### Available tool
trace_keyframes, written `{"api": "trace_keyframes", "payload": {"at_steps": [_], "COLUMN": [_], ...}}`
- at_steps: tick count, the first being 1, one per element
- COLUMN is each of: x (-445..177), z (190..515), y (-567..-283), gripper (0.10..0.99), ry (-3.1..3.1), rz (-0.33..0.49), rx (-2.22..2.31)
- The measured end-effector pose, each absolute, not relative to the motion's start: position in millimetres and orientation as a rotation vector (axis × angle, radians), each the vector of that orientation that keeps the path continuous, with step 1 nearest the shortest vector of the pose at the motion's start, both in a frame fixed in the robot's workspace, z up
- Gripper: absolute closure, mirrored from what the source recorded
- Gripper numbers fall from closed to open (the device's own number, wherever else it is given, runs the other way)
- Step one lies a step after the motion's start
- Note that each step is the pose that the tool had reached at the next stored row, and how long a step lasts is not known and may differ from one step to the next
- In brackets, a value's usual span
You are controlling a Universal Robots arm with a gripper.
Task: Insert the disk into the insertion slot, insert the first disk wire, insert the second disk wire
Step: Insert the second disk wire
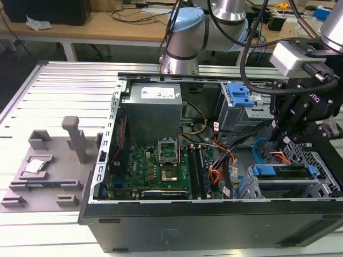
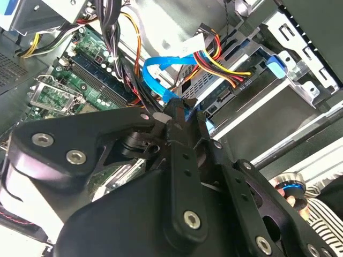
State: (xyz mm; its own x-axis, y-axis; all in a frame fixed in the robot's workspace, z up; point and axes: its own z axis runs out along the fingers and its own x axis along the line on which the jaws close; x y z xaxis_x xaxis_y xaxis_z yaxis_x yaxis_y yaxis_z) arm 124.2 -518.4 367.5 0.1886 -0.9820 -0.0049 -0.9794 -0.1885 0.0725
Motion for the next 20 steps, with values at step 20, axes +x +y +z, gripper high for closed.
{"api": "trace_keyframes", "payload": {"at_steps": [20], "x": [124.2], "z": [359.6], "y": [-518.5], "gripper": [0.925], "ry": [-1.963], "rz": [-0.069], "rx": [2.376]}}
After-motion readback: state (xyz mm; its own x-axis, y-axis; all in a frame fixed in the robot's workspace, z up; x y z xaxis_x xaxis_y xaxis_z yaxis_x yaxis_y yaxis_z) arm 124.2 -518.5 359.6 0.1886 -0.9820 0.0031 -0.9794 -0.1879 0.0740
